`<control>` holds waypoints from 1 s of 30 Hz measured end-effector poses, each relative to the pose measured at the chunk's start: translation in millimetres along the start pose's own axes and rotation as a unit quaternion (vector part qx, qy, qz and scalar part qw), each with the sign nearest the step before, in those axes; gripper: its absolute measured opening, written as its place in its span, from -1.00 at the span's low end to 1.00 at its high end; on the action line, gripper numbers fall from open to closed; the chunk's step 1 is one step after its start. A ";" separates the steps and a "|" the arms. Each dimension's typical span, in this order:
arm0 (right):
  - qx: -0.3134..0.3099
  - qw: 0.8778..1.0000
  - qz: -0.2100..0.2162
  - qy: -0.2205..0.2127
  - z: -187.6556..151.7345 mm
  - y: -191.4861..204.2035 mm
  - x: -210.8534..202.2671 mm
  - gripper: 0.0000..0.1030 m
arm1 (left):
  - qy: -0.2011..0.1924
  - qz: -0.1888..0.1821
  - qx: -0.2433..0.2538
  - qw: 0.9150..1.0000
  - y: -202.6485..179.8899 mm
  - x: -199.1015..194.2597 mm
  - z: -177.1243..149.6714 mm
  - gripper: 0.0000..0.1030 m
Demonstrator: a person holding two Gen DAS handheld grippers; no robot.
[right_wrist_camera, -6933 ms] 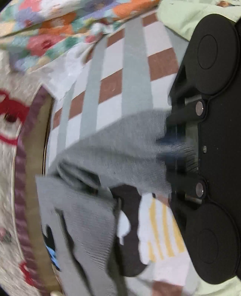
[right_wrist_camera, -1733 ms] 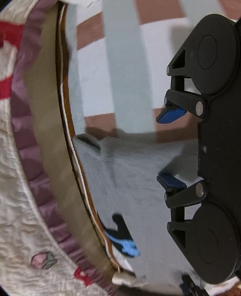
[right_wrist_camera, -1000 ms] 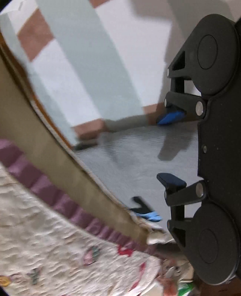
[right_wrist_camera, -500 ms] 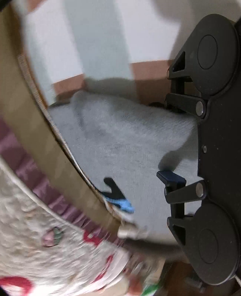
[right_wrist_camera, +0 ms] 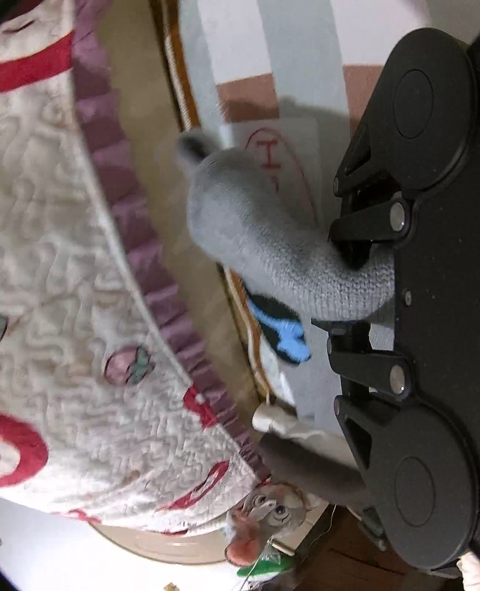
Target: Fold clothes
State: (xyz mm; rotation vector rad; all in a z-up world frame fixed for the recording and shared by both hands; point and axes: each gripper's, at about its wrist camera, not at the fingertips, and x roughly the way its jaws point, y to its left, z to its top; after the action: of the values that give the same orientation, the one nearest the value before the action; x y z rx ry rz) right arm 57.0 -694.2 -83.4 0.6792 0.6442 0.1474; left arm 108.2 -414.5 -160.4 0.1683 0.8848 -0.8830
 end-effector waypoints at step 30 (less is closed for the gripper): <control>-0.057 0.985 0.080 0.140 7.4 186.0 130.8 -0.10 | -0.081 0.005 -0.292 0.953 177.6 -98.2 -44.8 -0.46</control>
State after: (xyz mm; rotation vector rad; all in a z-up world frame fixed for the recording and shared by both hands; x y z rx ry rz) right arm 179.9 -510.8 -28.7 0.6034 0.8426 0.4323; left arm 180.0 -219.6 -155.5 -0.4084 0.9526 -0.5825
